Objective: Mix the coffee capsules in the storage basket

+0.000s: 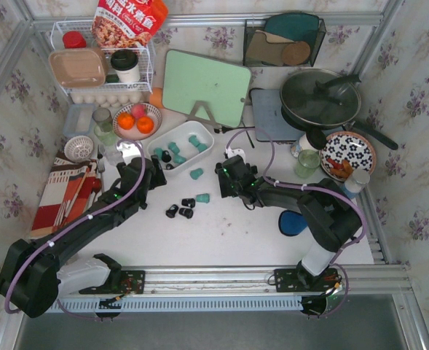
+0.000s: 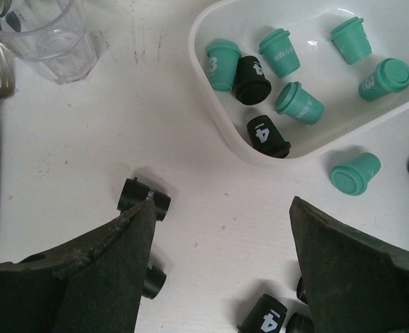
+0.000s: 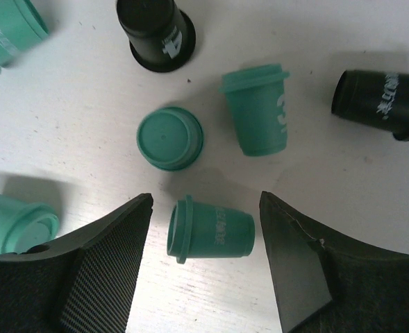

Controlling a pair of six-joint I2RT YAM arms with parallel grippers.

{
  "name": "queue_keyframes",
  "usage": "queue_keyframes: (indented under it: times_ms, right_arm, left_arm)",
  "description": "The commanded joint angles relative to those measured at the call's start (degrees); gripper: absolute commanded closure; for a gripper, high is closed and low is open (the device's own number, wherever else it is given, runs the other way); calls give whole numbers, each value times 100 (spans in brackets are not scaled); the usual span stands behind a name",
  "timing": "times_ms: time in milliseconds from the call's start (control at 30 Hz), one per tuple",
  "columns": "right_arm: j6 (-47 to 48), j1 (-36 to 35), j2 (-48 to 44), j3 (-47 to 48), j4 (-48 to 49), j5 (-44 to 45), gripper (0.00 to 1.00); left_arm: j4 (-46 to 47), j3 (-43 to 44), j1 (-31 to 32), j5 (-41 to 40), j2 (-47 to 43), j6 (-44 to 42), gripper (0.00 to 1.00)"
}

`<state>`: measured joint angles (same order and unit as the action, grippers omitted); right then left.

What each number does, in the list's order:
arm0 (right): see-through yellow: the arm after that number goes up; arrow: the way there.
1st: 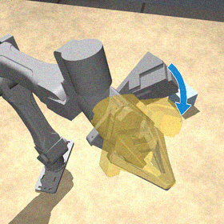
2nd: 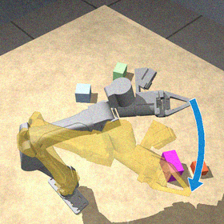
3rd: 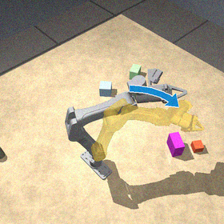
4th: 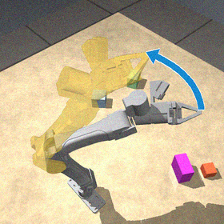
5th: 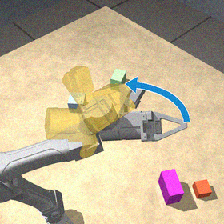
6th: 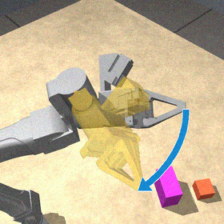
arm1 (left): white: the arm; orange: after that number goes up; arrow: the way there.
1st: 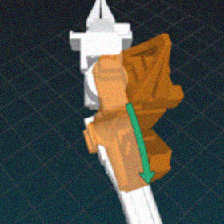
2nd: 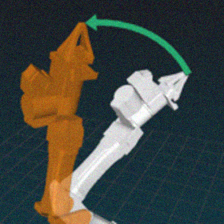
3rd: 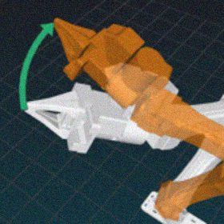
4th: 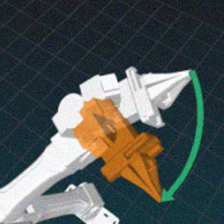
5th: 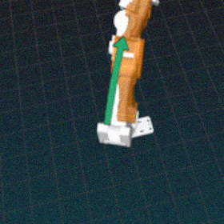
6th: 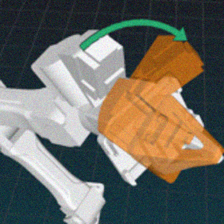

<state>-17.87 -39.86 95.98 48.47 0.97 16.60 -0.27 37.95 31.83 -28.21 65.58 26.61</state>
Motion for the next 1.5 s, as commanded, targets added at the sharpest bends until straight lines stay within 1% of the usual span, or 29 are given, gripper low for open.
queue_keyframes:
  times_ms: [0, 167, 200, 300, 367, 500, 667, 867, 1033, 1133, 1233, 1300, 1467]
  right_arm:
    - [-202, -5, 160, -48, 48, 4, 31]
    - [-328, -5, 254, -82, -13, 58, 36]
    - [-338, -4, 250, -85, -11, 66, 39]
    - [-339, -4, 184, -95, -13, 88, 54]
    - [-340, -6, 108, -93, 26, 76, 58]
    - [-309, -6, -31, 44, 211, -130, 60]
    - [-128, -4, -26, 645, 506, -487, 64]
    - [471, 0, 392, 1451, 1422, -484, 63]
    - [1183, -5, 1226, 2082, 2431, -570, 61]
    - [1514, -5, 1840, 2573, 2712, -259, 60]
    - [1635, -5, 2374, 2994, 2863, 2, 59]
    - [1633, -5, 2672, 3246, 2823, 121, 55]
    - [1585, -4, 3049, 3558, 2604, 310, 38]
  left_arm:
    - [-7, 63, -2, 26, 15, -2, 20]
    - [-25, 83, -2, 34, 25, 10, 20]
    - [-29, 87, -2, 32, 27, 11, 20]
    - [-42, 89, -2, 43, 27, 11, 20]
    - [-43, 89, -2, 35, 32, 13, 20]
    - [-35, 90, -2, 52, 55, 28, 20]
    - [-43, 107, -2, 61, 99, 28, 20]
    - [-65, 116, -2, 78, 79, 44, 20]
    - [-86, 127, -2, 70, 68, 48, 20]
    - [-106, 142, -2, 62, 58, 56, 20]
    - [-120, 138, 0, 49, 67, 55, 20]
    - [-129, 142, -2, 43, 61, 63, 20]
    - [-157, 160, -2, 77, 50, 98, 20]
